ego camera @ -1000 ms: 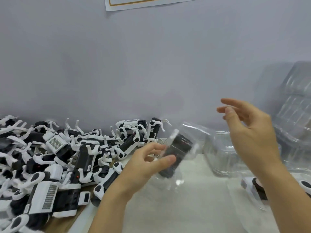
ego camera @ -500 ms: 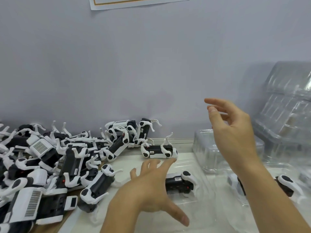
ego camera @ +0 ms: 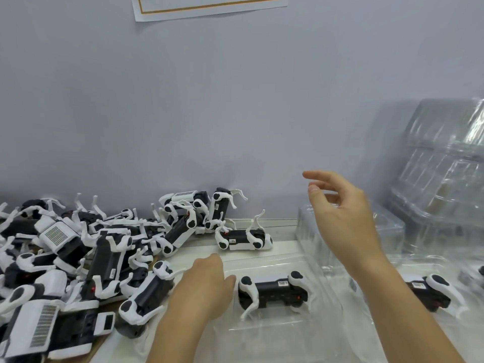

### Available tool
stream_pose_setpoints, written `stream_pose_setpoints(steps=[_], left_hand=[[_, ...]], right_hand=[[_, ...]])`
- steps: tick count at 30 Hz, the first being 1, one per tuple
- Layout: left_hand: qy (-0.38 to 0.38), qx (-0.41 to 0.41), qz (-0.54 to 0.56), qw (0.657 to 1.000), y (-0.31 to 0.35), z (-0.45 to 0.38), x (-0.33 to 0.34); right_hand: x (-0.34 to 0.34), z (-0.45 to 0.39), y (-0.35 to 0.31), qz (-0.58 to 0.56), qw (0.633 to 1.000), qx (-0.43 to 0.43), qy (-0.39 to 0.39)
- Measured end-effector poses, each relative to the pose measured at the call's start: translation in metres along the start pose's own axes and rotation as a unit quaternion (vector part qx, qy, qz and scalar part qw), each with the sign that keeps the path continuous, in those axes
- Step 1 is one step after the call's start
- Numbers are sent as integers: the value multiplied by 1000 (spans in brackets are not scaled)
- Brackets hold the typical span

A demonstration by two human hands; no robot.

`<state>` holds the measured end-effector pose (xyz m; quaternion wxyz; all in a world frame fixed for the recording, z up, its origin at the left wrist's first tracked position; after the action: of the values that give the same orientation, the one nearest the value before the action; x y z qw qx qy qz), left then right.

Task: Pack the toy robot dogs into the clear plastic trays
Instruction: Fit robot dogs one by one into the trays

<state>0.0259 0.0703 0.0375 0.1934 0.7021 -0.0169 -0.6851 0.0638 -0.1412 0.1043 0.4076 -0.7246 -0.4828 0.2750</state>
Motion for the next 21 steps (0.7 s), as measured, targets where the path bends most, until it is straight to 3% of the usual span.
stream_pose_setpoints(steps=[5, 8, 12, 21], left_hand=[[-71, 17, 183, 980, 5, -1, 4], [-77, -20, 270, 959, -1, -1, 1], [-66, -60, 272, 958, -11, -2, -7], [-130, -55, 310, 940, -5, -1, -2]], right_hand=[[0, 1, 1, -2, 1000, 10, -2], [0, 0, 3, -10, 1000, 20, 0], [-2, -2, 6, -4, 1000, 17, 1], [-4, -2, 10, 5, 999, 35, -10]])
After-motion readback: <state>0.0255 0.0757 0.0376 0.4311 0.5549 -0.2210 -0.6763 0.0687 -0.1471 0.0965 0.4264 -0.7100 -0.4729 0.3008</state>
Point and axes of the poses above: each hand's wrist, its own z-axis away from the middle knuckle, its own x-axis out of the palm, y = z × x, the point moved 3 cm from there along -z, towards the middle knuckle, and after that the axes turned 8 degrees about y, right-handed, at the moved point
